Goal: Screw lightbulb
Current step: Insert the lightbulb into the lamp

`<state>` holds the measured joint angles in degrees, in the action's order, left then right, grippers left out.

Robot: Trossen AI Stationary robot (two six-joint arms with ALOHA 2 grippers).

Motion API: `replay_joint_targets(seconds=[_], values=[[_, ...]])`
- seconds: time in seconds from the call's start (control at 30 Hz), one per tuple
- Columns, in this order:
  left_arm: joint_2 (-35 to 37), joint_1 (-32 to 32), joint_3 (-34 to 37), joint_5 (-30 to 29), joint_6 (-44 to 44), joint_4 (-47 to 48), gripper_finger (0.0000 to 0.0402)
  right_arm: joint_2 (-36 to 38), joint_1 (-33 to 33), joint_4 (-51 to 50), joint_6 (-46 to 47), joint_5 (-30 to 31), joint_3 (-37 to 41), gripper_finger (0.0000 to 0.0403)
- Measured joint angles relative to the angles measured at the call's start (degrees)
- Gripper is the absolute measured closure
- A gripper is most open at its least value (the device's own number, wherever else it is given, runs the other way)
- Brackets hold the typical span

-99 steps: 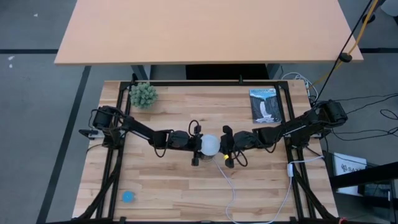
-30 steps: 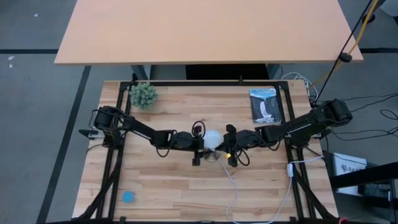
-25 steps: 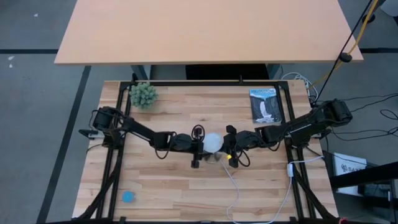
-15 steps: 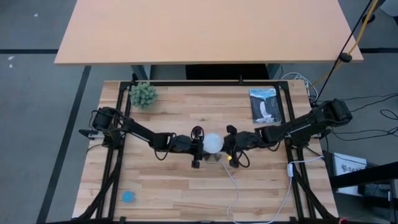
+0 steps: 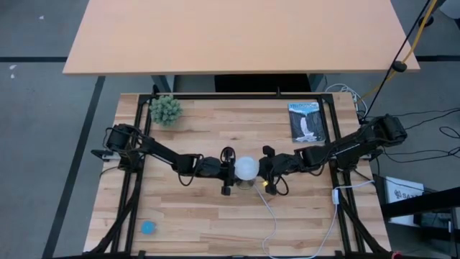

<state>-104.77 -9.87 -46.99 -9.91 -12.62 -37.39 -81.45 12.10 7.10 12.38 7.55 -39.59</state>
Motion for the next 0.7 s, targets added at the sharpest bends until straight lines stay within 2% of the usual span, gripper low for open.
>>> replay_joint_targets(seconds=[0.2, 0.7], values=[[0.23, 0.09, -0.01, -0.02, 0.00, 0.19, 0.0200, 0.00, 0.02, -6.85, 3.09, -0.04, 0.00, 0.0403], [3.69, 0.35, 0.08, 0.02, 2.92, 10.29, 0.0200, 0.00, 0.02, -7.44, 3.22, -0.13, -0.02, 0.0403]])
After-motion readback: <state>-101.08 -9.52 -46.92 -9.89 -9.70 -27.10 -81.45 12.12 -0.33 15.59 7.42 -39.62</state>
